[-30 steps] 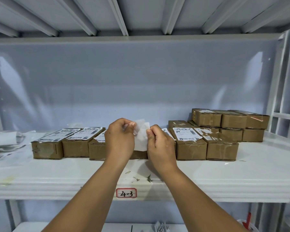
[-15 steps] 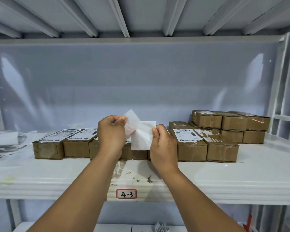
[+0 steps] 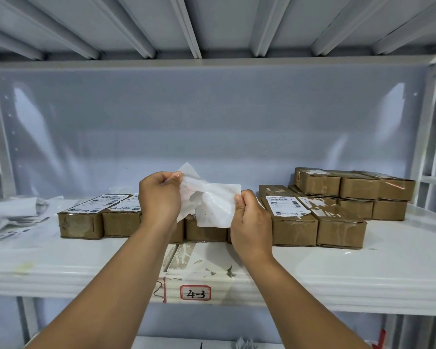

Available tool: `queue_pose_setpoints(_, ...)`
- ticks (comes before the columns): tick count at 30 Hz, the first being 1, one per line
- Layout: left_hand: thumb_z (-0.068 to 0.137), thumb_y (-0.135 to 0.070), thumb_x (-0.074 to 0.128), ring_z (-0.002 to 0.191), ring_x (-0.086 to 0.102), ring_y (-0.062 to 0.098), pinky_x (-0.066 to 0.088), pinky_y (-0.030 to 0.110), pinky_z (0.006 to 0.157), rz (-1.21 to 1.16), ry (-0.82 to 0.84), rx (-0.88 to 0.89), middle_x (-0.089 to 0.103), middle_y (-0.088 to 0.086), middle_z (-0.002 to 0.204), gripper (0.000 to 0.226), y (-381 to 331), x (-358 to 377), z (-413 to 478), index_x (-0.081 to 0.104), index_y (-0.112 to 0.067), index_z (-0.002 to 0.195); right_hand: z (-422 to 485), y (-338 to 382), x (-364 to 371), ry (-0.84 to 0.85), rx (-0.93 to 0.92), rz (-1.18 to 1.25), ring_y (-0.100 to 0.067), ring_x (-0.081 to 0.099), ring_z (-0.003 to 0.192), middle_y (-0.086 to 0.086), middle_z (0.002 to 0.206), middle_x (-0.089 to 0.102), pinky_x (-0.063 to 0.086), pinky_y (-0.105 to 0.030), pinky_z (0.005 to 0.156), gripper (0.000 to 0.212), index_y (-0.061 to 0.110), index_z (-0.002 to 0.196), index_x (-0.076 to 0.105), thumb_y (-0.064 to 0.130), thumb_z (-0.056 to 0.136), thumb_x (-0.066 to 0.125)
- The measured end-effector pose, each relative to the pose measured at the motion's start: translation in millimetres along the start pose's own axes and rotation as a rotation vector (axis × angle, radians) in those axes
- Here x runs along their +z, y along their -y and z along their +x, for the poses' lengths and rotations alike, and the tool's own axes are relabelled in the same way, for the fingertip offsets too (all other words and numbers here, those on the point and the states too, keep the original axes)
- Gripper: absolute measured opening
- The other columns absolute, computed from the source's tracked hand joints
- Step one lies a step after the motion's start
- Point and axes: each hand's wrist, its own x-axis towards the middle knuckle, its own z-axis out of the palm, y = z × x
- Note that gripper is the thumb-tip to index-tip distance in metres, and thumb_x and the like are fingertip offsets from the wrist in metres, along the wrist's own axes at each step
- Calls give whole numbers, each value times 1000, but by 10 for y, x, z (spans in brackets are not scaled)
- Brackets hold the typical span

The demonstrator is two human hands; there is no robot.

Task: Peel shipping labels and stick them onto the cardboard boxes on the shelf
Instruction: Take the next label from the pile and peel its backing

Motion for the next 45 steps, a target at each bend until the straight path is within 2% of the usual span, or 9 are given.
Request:
queue_pose_setpoints(10, 87, -1, 52, 58, 50, 15, 37, 20, 48, -308, -304, -171, 51, -8, 48, 32, 17, -430, 349, 46, -16, 60, 95, -149, -56, -228, 189, 108, -21, 43, 62, 8, 61, 43, 24, -35, 55, 27, 11, 81, 45, 23, 102, 33)
queue_pose_setpoints(15, 86, 12, 34, 64, 57, 19, 44, 28, 51, -136, -174, -94, 57, 2, 80, 39, 58, -617, 198, 51, -22, 93, 79, -136, -23, -187, 136, 98, -19, 44, 60, 2, 64, 47, 28, -35, 55, 28, 10, 82, 48, 25, 101, 35)
queue_pose_setpoints(18, 82, 13, 31, 64, 47, 17, 32, 24, 51, 57, -68, 76, 55, 0, 75, 45, 97, -587, 44, 58, -23, 85, 67, -126, -13, -131, 116, 102, -14, 43, 61, 2, 66, 47, 29, -30, 54, 28, 12, 82, 47, 27, 101, 35)
queue_pose_setpoints(24, 91, -48, 50, 70, 51, 13, 36, 28, 60, 120, 193, -64, 56, -4, 74, 37, -31, -312, -252, 67, -16, 80, 68, -104, -32, 12, 154, 201, -6, 41, 61, 5, 65, 45, 31, -22, 56, 30, 19, 75, 46, 30, 101, 36)
queue_pose_setpoints(27, 82, -49, 62, 66, 53, 10, 38, 28, 62, 125, 296, -62, 59, -7, 70, 29, 17, -193, -290, 65, -20, 78, 50, -98, -21, 43, 120, 199, -5, 44, 60, 6, 65, 48, 34, -29, 59, 31, 14, 79, 50, 32, 101, 37)
queue_pose_setpoints(31, 80, -30, 72, 60, 52, 17, 40, 30, 62, 7, 218, -22, 57, 12, 66, 15, 121, -63, -353, 68, -16, 78, 42, -95, -14, 42, 81, 172, 0, 46, 60, 9, 61, 46, 35, -31, 58, 26, 22, 77, 48, 31, 100, 39)
queue_pose_setpoints(35, 85, -19, 67, 63, 53, 14, 41, 27, 61, -52, 83, 8, 62, 17, 81, 7, 192, 4, -332, 66, -19, 78, 36, -82, -26, 82, 78, 172, -8, 55, 73, 10, 72, 57, 48, -40, 73, 15, 21, 98, 55, 31, 98, 44)
queue_pose_setpoints(38, 88, -20, 64, 68, 54, 17, 40, 30, 63, -44, 32, 40, 64, 6, 85, 15, 208, 23, -258, 66, -25, 73, 3, -73, -9, 106, 34, 213, -15, 61, 82, 14, 78, 62, 51, -44, 75, 21, 31, 105, 54, 45, 95, 42)
queue_pose_setpoints(45, 92, -17, 58, 61, 54, 17, 42, 29, 64, -98, -48, -21, 63, -2, 69, 18, 144, 72, -218, 62, -18, 75, -53, 4, -19, 248, -128, 206, 9, 55, 67, 26, 63, 58, 38, -11, 59, 50, 39, 110, 52, 71, 76, 34)
